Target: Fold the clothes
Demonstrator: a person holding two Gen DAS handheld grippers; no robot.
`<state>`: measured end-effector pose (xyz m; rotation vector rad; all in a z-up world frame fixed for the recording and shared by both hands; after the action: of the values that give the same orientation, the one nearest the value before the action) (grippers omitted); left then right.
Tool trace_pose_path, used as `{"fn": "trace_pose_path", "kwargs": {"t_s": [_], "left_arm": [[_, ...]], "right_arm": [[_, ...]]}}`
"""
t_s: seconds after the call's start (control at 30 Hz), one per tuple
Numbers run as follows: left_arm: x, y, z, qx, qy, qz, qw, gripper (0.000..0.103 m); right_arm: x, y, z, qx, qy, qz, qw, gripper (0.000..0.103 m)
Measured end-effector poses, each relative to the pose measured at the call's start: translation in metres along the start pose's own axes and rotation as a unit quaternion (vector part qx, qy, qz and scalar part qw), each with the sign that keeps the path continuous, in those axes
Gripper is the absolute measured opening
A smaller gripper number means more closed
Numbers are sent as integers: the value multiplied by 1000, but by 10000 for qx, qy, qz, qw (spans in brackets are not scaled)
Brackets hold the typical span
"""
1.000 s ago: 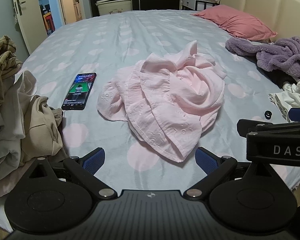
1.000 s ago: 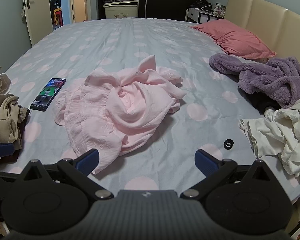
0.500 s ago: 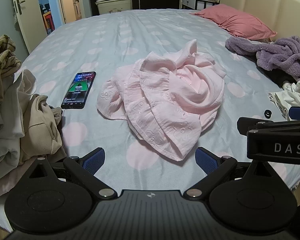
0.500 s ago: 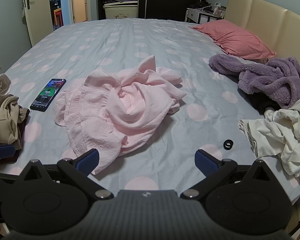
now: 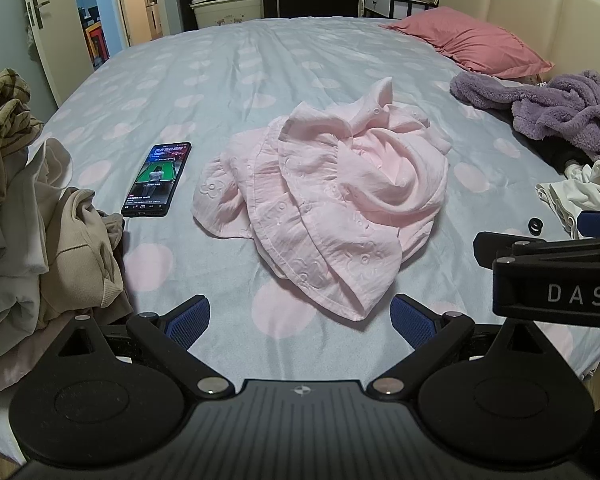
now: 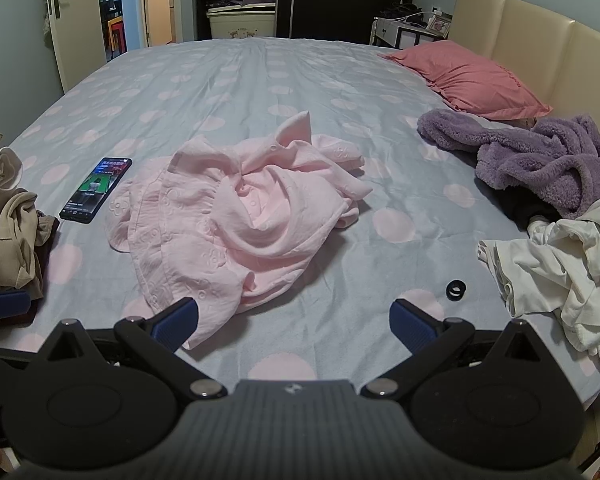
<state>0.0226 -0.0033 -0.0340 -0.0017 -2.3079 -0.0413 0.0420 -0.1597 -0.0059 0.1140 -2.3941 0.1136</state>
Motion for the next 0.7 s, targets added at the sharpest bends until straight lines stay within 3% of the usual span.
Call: {"fn": "trace_pose_path", "kwargs": {"t_s": [0.7], "left_arm": [[0, 0, 1, -10, 22, 11, 10000, 99]], "right_arm": [[1, 0, 1, 11, -20, 17, 10000, 103]]}}
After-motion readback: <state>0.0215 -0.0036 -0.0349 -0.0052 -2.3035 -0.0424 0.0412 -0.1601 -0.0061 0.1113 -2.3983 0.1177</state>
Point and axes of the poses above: each gripper's, at about its wrist camera, not at the fingertips, and x roughly against the way its jaws point, y to its left, z to its underside, the point moved 4 cm from there along -x, roughly the way its jaws point, and after that the axes turned 4 degrees about -y, right-handed, at the moved point
